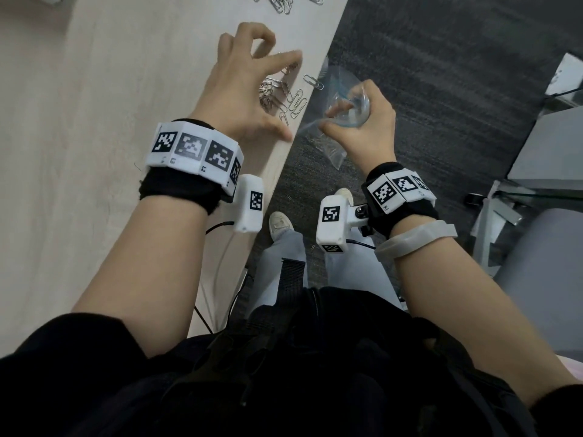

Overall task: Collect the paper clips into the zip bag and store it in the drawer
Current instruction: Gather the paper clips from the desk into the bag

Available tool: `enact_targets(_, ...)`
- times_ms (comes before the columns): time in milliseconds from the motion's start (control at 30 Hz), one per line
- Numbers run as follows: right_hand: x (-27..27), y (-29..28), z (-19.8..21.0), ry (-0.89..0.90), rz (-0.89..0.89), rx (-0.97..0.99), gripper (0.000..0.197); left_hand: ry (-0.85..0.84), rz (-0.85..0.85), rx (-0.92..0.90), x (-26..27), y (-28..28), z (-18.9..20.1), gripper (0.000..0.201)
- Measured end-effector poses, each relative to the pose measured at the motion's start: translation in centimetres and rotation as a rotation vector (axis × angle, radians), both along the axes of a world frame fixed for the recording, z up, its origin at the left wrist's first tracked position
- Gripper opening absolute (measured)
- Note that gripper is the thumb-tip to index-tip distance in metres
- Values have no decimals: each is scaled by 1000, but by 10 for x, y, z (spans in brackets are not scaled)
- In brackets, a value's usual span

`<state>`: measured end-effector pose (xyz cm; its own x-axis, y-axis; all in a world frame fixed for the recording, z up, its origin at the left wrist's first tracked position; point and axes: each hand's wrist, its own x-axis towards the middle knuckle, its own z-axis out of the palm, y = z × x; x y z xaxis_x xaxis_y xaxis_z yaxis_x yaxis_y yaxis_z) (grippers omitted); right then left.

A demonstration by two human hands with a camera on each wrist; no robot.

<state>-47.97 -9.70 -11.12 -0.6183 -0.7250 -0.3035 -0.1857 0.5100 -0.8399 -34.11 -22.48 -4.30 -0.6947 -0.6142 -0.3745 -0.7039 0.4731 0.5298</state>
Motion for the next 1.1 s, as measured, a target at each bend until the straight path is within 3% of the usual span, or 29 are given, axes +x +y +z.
enact_targets(200,-2,-3,0,-16,-2,4,36,95,13,-23,-11,2,-4,58)
enact_targets(533,0,-3,5,22,2,-9,37,226,64,-49,-30,12,-21,21)
enact_targets(733,1,-2,13,14,14,8,35,247,-25,-42,-35,21,-21,24)
enact_targets(833,3,-1,11,21,1,12,37,380,94,58,-30,20,-16,28)
enact_targets(933,3,-1,5,14,-9,7,40,455,231,37,-19,13,-11,37)
enact_targets(1100,4,-1,5,-2,-8,10,40,226,118,8,-3,-2,-10,77)
